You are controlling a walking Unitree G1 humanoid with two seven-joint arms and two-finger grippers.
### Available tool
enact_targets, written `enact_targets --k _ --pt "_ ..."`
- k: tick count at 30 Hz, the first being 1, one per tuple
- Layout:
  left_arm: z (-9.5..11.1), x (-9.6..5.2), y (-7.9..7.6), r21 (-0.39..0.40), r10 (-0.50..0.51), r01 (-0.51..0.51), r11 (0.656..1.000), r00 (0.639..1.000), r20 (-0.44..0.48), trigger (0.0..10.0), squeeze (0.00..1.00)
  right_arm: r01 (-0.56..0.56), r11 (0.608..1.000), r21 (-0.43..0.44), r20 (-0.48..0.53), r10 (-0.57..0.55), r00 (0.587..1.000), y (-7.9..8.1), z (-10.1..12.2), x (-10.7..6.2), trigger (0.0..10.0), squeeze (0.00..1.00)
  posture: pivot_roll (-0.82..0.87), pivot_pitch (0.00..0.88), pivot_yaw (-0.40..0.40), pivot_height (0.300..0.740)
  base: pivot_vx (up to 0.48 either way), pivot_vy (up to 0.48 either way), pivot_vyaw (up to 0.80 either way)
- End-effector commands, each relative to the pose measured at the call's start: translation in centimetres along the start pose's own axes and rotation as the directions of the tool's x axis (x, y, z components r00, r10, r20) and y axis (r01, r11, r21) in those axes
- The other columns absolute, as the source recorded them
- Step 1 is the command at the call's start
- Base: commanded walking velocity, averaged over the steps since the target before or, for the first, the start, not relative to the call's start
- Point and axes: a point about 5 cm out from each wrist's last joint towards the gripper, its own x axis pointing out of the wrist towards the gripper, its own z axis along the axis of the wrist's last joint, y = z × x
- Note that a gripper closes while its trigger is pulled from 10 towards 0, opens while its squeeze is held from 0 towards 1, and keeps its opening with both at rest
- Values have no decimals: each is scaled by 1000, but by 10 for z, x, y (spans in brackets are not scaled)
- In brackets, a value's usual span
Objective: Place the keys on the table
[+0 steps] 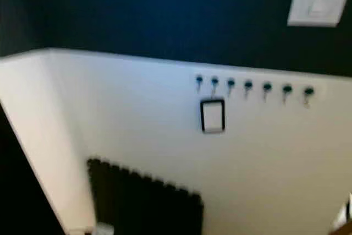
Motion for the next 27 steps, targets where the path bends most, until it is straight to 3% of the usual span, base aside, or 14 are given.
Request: enact_targets --k 1,16,21,27 --pt "5 1 4 14 5 -6 1000 1000 8 10000 0 -11 1000 8 -8 11 1000 3 -3 -1 10000 0 57 0 20 740 0 0 0" --pt "8 2 5 43 1 -1 999 1000 4 10000 0 -26 999 27 67 24 997 7 18 5 10000 0 60 0 21 740 0 0 0" --pt "12 4 5 60 5 -6 998 1000 19 10000 0 -86 996 24 180 81 980 16 45 10 10000 0 58 0 21 740 0 0 0" --pt "21 5 6 44 9 -12 999 999 51 10000 0 -177 984 -24 388 173 905 38 99 13 10000 0 55 2 23 740 0 0 0"
